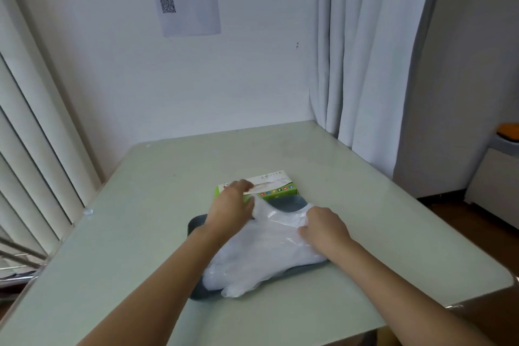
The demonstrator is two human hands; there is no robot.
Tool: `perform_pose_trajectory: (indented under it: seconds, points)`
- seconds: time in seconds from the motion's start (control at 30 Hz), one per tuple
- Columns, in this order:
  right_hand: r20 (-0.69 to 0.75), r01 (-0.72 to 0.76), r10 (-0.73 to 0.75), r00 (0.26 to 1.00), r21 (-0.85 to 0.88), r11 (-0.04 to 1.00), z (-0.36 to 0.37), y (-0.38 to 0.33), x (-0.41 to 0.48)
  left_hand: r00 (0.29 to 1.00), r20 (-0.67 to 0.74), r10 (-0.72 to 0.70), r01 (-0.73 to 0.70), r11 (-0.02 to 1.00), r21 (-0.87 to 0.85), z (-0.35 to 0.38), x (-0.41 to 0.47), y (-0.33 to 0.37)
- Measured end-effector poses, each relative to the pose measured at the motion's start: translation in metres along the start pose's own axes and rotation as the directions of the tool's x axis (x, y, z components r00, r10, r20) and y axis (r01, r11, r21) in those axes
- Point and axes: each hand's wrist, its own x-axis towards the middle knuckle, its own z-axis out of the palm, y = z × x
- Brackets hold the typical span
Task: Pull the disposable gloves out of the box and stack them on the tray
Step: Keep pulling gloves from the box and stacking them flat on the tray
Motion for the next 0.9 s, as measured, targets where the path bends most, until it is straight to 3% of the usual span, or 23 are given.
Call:
perform_pose_trajectory:
  seconds: [0.1,0.2,0.3,0.37,0.43,0.47,0.53,0.6,0.67,0.77,0.83,0.9]
  points:
    - [-0.003,-0.002,0.002,1.000,-0.011,1.000,0.002,-0.001,0.002,0.947,0.265,0.182,-0.204,0.977,0.058,0.020,-0.026,0.022]
    - [-0.020,-0.014,0.014,1.000,-0.018,1.000,0.003,-0.003,0.005,0.844,0.516,0.148,-0.284,0.939,0.196,0.039,-0.044,0.025]
    - [-0.025,-0.011,0.010,1.000,-0.024,1.000,0.000,-0.005,0.001,0.813,0.577,0.083,-0.265,0.934,0.239,0.044,-0.051,0.021]
    - [-0.164,0.026,-0.034,0.986,-0.052,0.998,-0.007,-0.006,-0.007,0.808,0.583,0.085,-0.268,0.934,0.235,0.044,-0.053,0.021]
    - [-0.346,0.177,-0.161,0.924,0.016,0.984,-0.010,-0.011,-0.015,0.809,0.581,0.090,-0.269,0.936,0.229,0.044,-0.053,0.021]
    - [-0.352,0.268,-0.208,0.913,0.132,0.954,-0.009,-0.016,-0.017,0.806,0.584,0.095,-0.276,0.934,0.228,0.044,-0.052,0.020]
    - [-0.128,0.285,-0.255,0.958,0.461,0.840,-0.003,-0.027,-0.020,0.794,0.596,0.117,-0.321,0.914,0.249,0.045,-0.052,0.019]
    - [0.115,0.171,-0.291,0.950,0.589,0.790,0.011,-0.032,-0.019,0.784,0.608,0.127,-0.363,0.888,0.283,0.045,-0.052,0.018]
    - [0.122,0.187,-0.284,0.951,0.505,0.843,0.023,-0.029,-0.013,0.796,0.594,0.117,-0.337,0.900,0.275,0.046,-0.053,0.020]
    - [0.079,0.262,-0.288,0.954,0.244,0.934,0.030,-0.018,0.001,0.836,0.543,0.079,-0.242,0.941,0.235,0.046,-0.056,0.019]
    - [0.151,0.273,-0.278,0.949,0.057,0.960,0.033,-0.014,0.007,0.842,0.538,0.038,-0.197,0.950,0.241,0.043,-0.060,0.014]
    - [0.205,0.268,-0.258,0.944,-0.025,0.963,0.035,-0.014,0.007,0.849,0.529,0.002,-0.163,0.952,0.259,0.037,-0.065,0.003]
